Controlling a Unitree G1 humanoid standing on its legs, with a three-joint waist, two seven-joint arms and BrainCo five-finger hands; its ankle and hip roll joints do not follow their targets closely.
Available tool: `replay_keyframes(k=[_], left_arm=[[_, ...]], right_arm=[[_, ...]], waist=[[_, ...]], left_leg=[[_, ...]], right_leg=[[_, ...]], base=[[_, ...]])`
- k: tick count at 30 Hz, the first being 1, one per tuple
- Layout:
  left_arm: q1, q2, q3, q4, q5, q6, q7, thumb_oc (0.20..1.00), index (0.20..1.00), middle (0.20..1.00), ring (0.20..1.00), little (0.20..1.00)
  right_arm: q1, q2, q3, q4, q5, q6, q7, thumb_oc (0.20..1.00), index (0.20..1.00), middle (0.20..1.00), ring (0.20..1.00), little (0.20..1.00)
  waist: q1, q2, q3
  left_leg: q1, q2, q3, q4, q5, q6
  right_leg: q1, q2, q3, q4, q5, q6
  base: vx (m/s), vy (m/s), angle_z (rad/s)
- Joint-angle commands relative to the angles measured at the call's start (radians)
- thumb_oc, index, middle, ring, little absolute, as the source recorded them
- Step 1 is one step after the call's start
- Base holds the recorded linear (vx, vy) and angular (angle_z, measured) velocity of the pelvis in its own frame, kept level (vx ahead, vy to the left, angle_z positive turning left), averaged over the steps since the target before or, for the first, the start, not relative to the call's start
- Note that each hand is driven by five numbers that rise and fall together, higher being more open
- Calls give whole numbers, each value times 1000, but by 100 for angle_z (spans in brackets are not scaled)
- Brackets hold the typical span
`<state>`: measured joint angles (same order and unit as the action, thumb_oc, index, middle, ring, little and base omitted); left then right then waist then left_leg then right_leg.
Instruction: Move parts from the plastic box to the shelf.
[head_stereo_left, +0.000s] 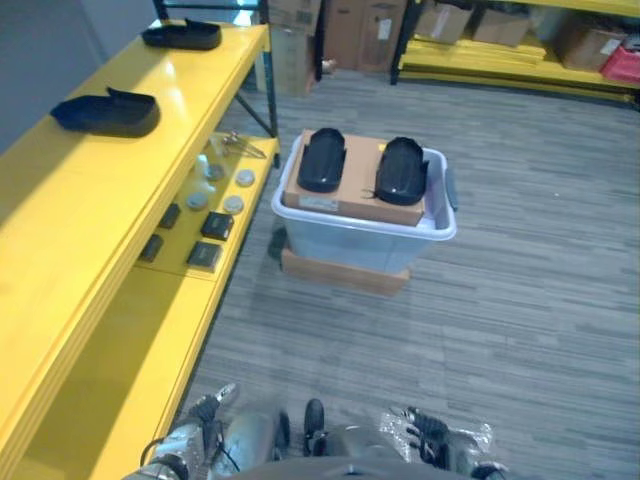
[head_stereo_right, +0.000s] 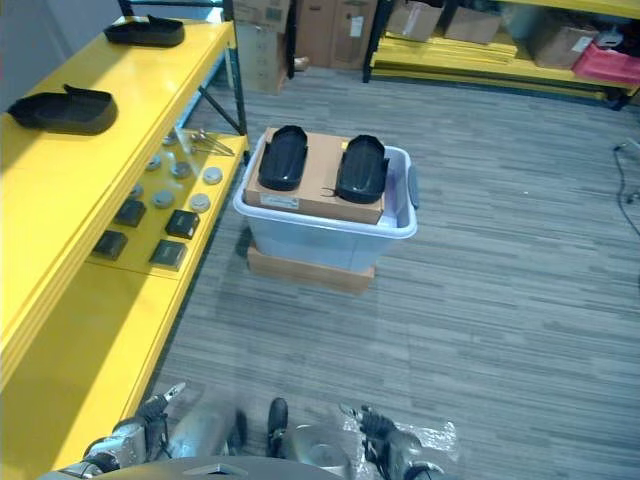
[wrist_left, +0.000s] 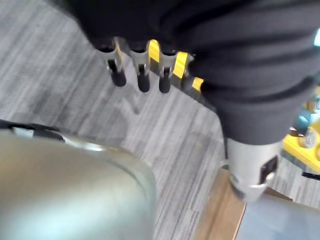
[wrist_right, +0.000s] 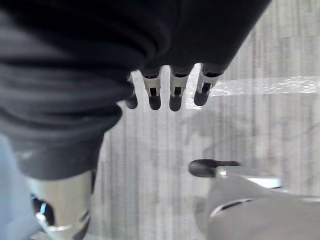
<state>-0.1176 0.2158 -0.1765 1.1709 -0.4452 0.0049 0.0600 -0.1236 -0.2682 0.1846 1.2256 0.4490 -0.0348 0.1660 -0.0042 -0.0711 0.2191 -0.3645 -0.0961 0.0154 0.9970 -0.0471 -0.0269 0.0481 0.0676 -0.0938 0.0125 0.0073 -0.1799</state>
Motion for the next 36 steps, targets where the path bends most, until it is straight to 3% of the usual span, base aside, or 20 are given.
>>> replay_keyframes(k=[1, 2, 3, 9, 10, 11, 13, 14, 16, 18, 20, 22, 23, 26, 27, 30, 32, 36], left_arm=[[31, -25, -25, 2, 43, -12, 15, 1000, 1000, 1000, 1000, 1000], [41, -25, -25, 0, 44, -16, 20, 1000, 1000, 1000, 1000, 1000], [76, -20, -21, -2, 19, -36, 43, 1000, 1000, 1000, 1000, 1000], [81, -14, -5, -11, -2, -36, 39, 1000, 1000, 1000, 1000, 1000], [83, -9, 0, -10, 12, -25, 44, 1000, 1000, 1000, 1000, 1000], [82, -5, 3, 1, 30, -15, 49, 1000, 1000, 1000, 1000, 1000], [82, -5, 3, 1, 30, -15, 49, 1000, 1000, 1000, 1000, 1000], [79, 11, -6, 38, 41, -14, 60, 1000, 1000, 1000, 1000, 1000], [85, 25, -2, 50, -1, -32, 63, 1000, 1000, 1000, 1000, 1000], [73, 47, 5, 48, -29, -40, 39, 1000, 1000, 1000, 1000, 1000], [55, 55, 2, 46, -64, -57, 41, 1000, 1000, 1000, 1000, 1000], [53, 53, 3, 44, -77, -62, 51, 1000, 1000, 1000, 1000, 1000], [53, 45, 15, 34, -97, -57, 54, 1000, 1000, 1000, 1000, 1000], [64, 39, 17, 17, -55, -49, 54, 1000, 1000, 1000, 1000, 1000], [70, 26, 17, 14, -26, -38, 65, 1000, 1000, 1000, 1000, 1000], [73, 11, 11, 15, -9, -31, 75, 1000, 1000, 1000, 1000, 1000], [71, 10, 3, 15, 23, -32, 73, 1000, 1000, 1000, 1000, 1000], [70, 26, -18, -16, 38, -33, 70, 1000, 1000, 1000, 1000, 1000]], right_arm=[[42, -55, 19, -44, 45, -20, -6, 1000, 1000, 1000, 1000, 1000], [35, -53, 24, -44, 30, -21, -4, 1000, 1000, 1000, 1000, 1000], [5, -50, 52, -42, -28, -8, -3, 1000, 1000, 1000, 1000, 1000], [6, -52, 61, -9, -93, 52, -6, 1000, 1000, 1000, 1000, 1000], [6, -45, 63, 3, -117, 49, -9, 1000, 1000, 1000, 1000, 1000], [6, -37, 65, 12, -134, 51, -10, 1000, 1000, 1000, 1000, 1000], [6, -37, 65, 12, -134, 51, -10, 1000, 1000, 1000, 1000, 1000], [15, -32, 54, 22, -122, 36, -7, 1000, 1000, 1000, 1000, 1000], [24, -30, 44, 19, -133, 38, -11, 1000, 1000, 1000, 1000, 1000], [37, -36, 33, 32, -135, 30, -9, 1000, 1000, 1000, 1000, 1000], [43, -37, 20, 43, -134, 17, 1, 1000, 1000, 1000, 1000, 1000], [44, -36, 18, 40, -128, 17, 0, 1000, 1000, 1000, 1000, 1000], [46, -33, 3, 38, -98, -2, 21, 1000, 1000, 1000, 1000, 1000], [53, -32, -2, 22, -69, -35, 4, 1000, 1000, 1000, 1000, 1000], [55, -34, -9, -1, -113, -64, -47, 1000, 1000, 1000, 1000, 1000], [61, -42, -12, -21, -157, -109, -86, 1000, 1000, 1000, 1000, 1000], [68, -47, -5, -74, -161, -176, -125, 1000, 1000, 1000, 1000, 1000], [38, -103, 20, -310, -108, -231, -205, 1000, 1000, 1000, 1000, 1000]], waist=[[17, 28, 29], [32, 36, 32], [79, 51, 34], [97, 64, 10], [103, 71, 5], [102, 80, 7], [102, 79, 7], [87, 99, 26], [76, 112, 44], [43, 118, 53], [13, 115, 50], [13, 111, 47], [22, 98, 31], [29, 86, 22], [32, 75, 14], [33, 64, 12], [29, 53, 16], [26, 36, 52]], left_leg=[[201, 10, 6, -603, 52, 50], [206, 0, -9, -701, 63, 47], [184, -37, -70, -821, 89, 37], [238, -39, -62, -909, 79, 60], [254, -34, -57, -926, 79, 67], [277, -28, -63, -932, 73, 80], [276, -28, -63, -931, 73, 80], [335, -5, -91, -944, 51, 109], [385, 13, -89, -961, 36, 111], [414, 21, -131, -972, 12, 102], [429, 22, -153, -989, -6, 104], [435, 26, -148, -1000, -6, 100], [438, 39, -138, -1008, -1, 85], [450, 57, -120, -1023, 2, 73], [454, 73, -81, -1034, 6, 59], [443, 86, -13, -1021, 2, 47], [436, 92, 49, -998, -10, 43], [412, 99, 72, -989, -10, 50]], right_leg=[[59, -26, 71, -36, -15, 182], [74, -13, 88, -40, -22, 185], [100, 14, 133, -41, -37, 183], [103, 22, 101, 16, -94, 178], [87, 28, 73, 94, -131, 179], [31, 21, 44, 221, -117, 199], [29, 20, 44, 223, -119, 199], [-101, -22, -5, 451, -66, 240], [-127, -117, -41, 409, -45, 259], [-127, -168, 32, 203, 2, 277], [-134, -165, 105, 115, 28, 288], [-114, -168, 101, 74, 36, 287], [-85, -181, 82, 6, 61, 297], [-53, -179, 57, -43, 70, 298], [-25, -174, 26, -85, 75, 295], [-5, -176, -14, -100, 70, 294], [-2, -186, -50, -100, 72, 298], [-32, -192, -61, -93, 89, 304]], base=[[295, 97, -84], [353, 89, -149], [292, 64, -134], [168, 69, -110], [129, 21, -34], [91, 10, -20], [60, -9, -11], [127, -33, -24], [180, -110, -2], [172, -210, 25], [181, -235, 39], [159, -190, 56], [140, -184, 43], [160, -167, 31], [149, -113, 19], [107, -69, 34], [76, -52, 43], [-6, -46, 28]])
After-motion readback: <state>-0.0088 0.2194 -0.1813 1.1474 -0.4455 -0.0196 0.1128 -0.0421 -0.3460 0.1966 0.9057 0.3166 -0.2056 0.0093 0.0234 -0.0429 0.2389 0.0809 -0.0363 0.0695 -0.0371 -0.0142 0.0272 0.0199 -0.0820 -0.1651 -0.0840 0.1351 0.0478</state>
